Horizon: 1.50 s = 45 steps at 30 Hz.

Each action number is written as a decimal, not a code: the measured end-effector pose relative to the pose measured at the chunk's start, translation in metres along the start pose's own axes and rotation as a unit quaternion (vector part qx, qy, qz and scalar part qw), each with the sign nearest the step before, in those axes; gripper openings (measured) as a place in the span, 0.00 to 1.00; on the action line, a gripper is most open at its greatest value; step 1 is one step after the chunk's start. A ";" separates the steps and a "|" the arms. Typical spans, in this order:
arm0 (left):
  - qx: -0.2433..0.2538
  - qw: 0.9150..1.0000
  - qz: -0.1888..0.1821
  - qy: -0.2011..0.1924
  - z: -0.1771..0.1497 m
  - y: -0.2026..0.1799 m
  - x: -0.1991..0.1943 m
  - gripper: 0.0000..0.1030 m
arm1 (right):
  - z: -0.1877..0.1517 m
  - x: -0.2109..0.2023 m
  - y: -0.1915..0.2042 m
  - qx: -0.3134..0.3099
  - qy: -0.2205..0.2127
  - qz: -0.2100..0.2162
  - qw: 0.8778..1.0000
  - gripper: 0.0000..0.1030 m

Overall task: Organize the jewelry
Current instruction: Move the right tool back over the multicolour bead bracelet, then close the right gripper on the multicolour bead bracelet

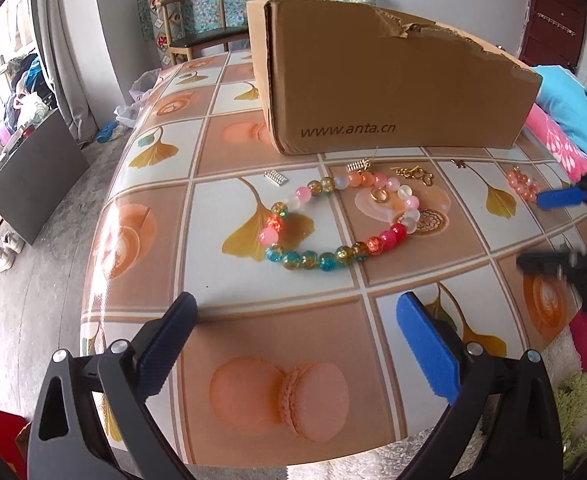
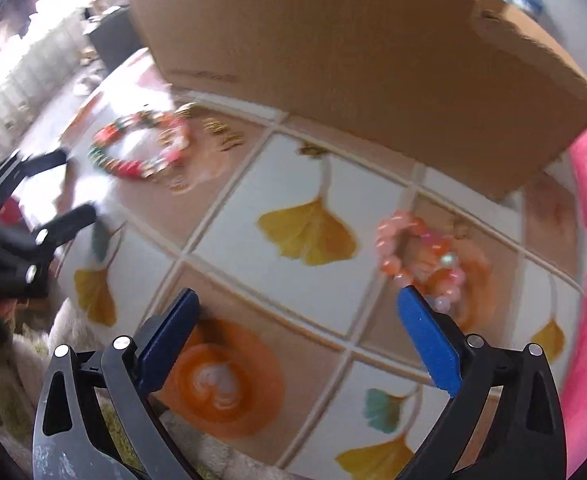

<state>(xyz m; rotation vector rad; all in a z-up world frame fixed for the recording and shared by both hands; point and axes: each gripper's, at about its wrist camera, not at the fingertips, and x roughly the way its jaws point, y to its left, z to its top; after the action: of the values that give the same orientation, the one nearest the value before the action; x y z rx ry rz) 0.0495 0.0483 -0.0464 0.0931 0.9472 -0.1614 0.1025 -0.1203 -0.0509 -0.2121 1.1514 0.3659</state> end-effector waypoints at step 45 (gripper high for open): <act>-0.048 0.992 -0.088 -0.080 0.014 0.022 -0.016 0.42 | 0.018 -0.050 0.042 -0.005 -0.069 0.127 0.989 0.07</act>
<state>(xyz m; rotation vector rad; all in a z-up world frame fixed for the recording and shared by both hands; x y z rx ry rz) 0.0553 0.0690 -0.0252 -0.0915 0.8007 -0.2826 0.0841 -0.0840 0.0033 -0.0466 1.0411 0.6021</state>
